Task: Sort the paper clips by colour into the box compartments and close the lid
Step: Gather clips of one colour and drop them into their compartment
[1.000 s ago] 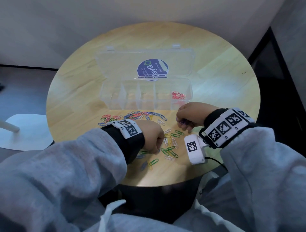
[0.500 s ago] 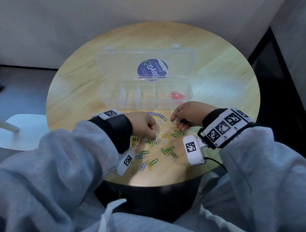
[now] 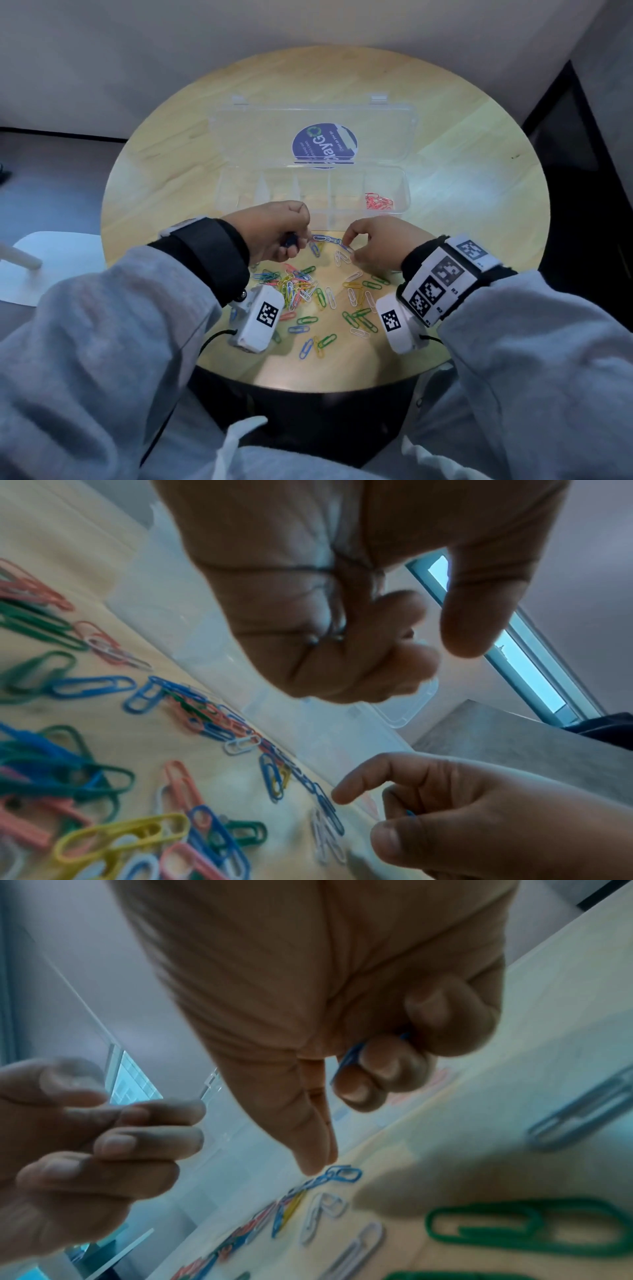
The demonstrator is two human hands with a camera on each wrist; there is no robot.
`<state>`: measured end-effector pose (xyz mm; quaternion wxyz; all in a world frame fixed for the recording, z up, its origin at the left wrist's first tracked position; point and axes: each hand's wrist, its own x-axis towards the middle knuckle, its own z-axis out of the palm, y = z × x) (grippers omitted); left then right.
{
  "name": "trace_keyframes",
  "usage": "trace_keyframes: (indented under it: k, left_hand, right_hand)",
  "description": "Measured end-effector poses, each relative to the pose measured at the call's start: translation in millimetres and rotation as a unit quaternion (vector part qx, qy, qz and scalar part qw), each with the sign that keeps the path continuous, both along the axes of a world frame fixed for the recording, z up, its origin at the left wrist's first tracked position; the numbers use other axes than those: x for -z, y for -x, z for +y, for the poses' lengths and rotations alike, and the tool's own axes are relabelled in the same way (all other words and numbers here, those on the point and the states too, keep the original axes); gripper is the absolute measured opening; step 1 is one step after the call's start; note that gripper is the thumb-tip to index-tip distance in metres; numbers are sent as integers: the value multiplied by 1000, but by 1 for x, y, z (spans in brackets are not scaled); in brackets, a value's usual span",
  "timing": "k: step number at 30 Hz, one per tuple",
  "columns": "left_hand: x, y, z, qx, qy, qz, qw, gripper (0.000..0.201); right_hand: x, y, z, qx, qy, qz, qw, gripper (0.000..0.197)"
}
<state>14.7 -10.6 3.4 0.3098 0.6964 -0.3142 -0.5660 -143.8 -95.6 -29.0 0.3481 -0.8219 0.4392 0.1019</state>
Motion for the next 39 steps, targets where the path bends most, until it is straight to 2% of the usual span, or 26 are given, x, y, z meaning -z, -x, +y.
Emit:
trace_keyframes:
  k: [3,5,7,9,13,16,19,22,26,28,32,36,39]
  left_hand:
    - [5,-4,0,25,1,-68,997,35]
    - [8,-6,1,90,5,-172,981,29]
    - [11,-5,4,160,-8,-289,944,20]
    - [12,-2,5,209,-30,-373,903,12]
    - [16,3,4,251,-48,-449,856,8]
    - [18,3,2,268,-57,-469,839,18]
    - [20,6,2,272,-65,-467,839,18]
    - [21,11,2,278,-70,-462,839,17]
    - [23,15,-1,280,-74,-471,833,14]
    - [22,14,-1,282,-80,-478,828,7]
    - [20,10,1,304,-94,-465,826,10]
    - [21,10,3,319,-93,-467,819,10]
    - [24,10,2,311,-91,-465,824,7]
  right_hand:
    - [3,-4,1,-18,18,15,1000,15]
    - [3,-4,0,-20,31,19,999,11]
    - [3,-4,0,-30,39,26,998,8]
    - [3,-3,-1,-42,49,32,997,9]
    - [4,-1,-2,-37,67,36,996,10]
    - [4,-1,-2,-46,64,54,995,10]
    - [6,-3,-1,-62,56,75,994,10]
    - [8,-3,-2,-62,53,89,993,20]
    - [8,0,-2,-44,57,42,996,6]
    - [8,0,0,-40,52,21,998,12]
    - [6,-3,1,-44,44,21,998,14]
    - [1,-8,3,-55,32,50,997,18]
    - [0,-10,5,-80,33,93,992,22]
